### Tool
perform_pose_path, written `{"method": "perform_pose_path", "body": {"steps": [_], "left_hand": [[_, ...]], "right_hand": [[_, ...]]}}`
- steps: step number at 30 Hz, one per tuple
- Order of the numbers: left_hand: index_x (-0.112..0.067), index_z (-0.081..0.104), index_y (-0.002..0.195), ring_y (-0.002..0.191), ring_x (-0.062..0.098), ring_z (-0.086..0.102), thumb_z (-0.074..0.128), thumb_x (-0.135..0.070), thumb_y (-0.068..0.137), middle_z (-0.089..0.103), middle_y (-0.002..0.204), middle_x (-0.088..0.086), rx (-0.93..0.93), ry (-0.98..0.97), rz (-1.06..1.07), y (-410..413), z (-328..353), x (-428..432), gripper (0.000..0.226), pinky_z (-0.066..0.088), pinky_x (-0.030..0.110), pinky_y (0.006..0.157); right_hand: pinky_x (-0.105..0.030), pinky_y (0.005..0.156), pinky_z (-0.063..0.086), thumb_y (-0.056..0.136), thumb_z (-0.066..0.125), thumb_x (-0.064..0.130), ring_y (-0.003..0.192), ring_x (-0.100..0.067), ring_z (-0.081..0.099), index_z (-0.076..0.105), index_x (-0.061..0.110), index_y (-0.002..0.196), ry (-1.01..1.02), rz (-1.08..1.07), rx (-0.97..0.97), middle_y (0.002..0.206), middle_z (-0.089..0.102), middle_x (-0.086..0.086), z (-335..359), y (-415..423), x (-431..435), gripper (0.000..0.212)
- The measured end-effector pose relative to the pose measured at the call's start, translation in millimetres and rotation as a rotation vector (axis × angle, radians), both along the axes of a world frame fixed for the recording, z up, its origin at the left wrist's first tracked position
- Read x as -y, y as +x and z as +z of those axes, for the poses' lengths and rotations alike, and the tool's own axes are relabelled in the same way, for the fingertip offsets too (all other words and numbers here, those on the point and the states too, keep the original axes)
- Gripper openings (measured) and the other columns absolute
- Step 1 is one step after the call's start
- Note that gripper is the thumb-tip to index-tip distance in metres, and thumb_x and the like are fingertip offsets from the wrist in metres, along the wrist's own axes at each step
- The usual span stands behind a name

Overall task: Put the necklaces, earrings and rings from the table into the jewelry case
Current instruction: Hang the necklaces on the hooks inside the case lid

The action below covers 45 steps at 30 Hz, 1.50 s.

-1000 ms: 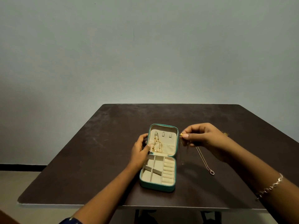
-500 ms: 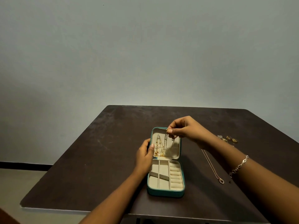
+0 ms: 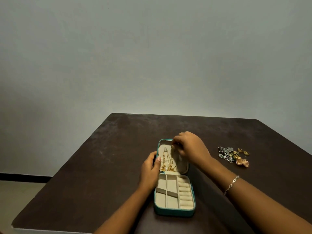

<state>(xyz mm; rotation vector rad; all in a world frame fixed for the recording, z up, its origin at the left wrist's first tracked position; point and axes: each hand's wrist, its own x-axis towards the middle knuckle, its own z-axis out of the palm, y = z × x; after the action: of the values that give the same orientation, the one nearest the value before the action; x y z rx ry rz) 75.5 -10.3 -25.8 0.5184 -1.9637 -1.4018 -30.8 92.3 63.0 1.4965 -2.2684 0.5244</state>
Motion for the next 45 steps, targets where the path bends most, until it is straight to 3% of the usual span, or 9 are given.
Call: {"method": "perform_pose_path", "body": {"steps": [2,4,7,19,23,35,40,45], "left_hand": [[-0.019,0.056,0.11,0.086,0.014,0.065,0.044,-0.015,0.096,0.067,0.095,-0.002,-0.011,0.005,-0.002,-1,-1,1,0.02,0.054,0.034,0.074],[-0.02,0.056,0.111,0.087,0.012,0.064,0.043,-0.015,0.096,0.067,0.096,-0.003,-0.017,0.003,-0.009,-2,-1,1,0.02,0.054,0.03,0.074],[-0.022,0.054,0.11,0.087,0.007,0.064,0.043,-0.014,0.096,0.066,0.097,-0.004,-0.029,0.018,-0.025,-1,0,1,0.02,0.052,0.02,0.069],[-0.02,0.054,0.113,0.089,0.007,0.063,0.043,-0.014,0.096,0.065,0.1,-0.004,-0.048,0.021,-0.048,0,3,0,0.021,0.05,0.015,0.068],[-0.02,0.054,0.114,0.09,0.006,0.063,0.043,-0.014,0.096,0.065,0.1,-0.005,-0.036,0.034,-0.057,0,3,0,0.022,0.051,0.016,0.07],[-0.02,0.053,0.114,0.091,0.009,0.064,0.043,-0.014,0.096,0.065,0.1,-0.002,-0.019,0.044,-0.058,1,4,1,0.021,0.054,0.024,0.074],[-0.022,0.052,0.113,0.091,0.009,0.064,0.043,-0.014,0.096,0.065,0.101,-0.003,-0.017,0.045,-0.057,0,4,1,0.021,0.054,0.024,0.075],[-0.026,0.051,0.109,0.091,0.008,0.064,0.042,-0.014,0.096,0.064,0.099,-0.006,-0.022,0.05,-0.066,1,6,0,0.019,0.055,0.026,0.075]], "right_hand": [[-0.035,0.06,0.046,0.074,0.072,0.011,0.075,-0.025,0.06,0.07,0.011,0.086,-0.013,0.02,-0.167,0.079,0.066,-0.006,-9,-3,0,0.012],[-0.03,0.048,0.045,0.055,0.086,0.013,0.061,-0.02,0.059,0.071,0.014,0.075,-0.072,0.025,-0.283,0.067,0.063,-0.002,-17,-7,0,0.025],[-0.024,0.046,0.043,0.045,0.09,0.021,0.058,-0.016,0.058,0.071,0.015,0.073,-0.117,0.048,-0.351,0.067,0.064,-0.001,-23,-8,0,0.034],[-0.025,0.048,0.041,0.047,0.09,0.02,0.059,-0.02,0.057,0.07,0.014,0.075,-0.277,0.053,-0.404,0.069,0.062,-0.003,-32,-15,9,0.035],[-0.027,0.05,0.042,0.054,0.087,0.014,0.062,-0.021,0.056,0.061,0.014,0.08,-0.353,0.036,-0.383,0.07,0.064,-0.002,-36,-17,11,0.037],[-0.028,0.05,0.044,0.049,0.088,0.012,0.066,-0.022,0.057,0.066,0.011,0.075,-0.342,0.05,-0.369,0.073,0.062,-0.005,-37,-24,12,0.035],[-0.028,0.053,0.043,0.055,0.085,0.006,0.077,-0.013,0.042,0.064,0.011,0.077,-0.397,0.087,-0.251,0.076,0.061,-0.005,-38,-25,13,0.031],[-0.026,0.053,0.043,0.056,0.084,0.005,0.08,-0.013,0.044,0.066,0.01,0.079,-0.371,0.126,-0.159,0.078,0.06,-0.007,-35,-29,8,0.029]]}}
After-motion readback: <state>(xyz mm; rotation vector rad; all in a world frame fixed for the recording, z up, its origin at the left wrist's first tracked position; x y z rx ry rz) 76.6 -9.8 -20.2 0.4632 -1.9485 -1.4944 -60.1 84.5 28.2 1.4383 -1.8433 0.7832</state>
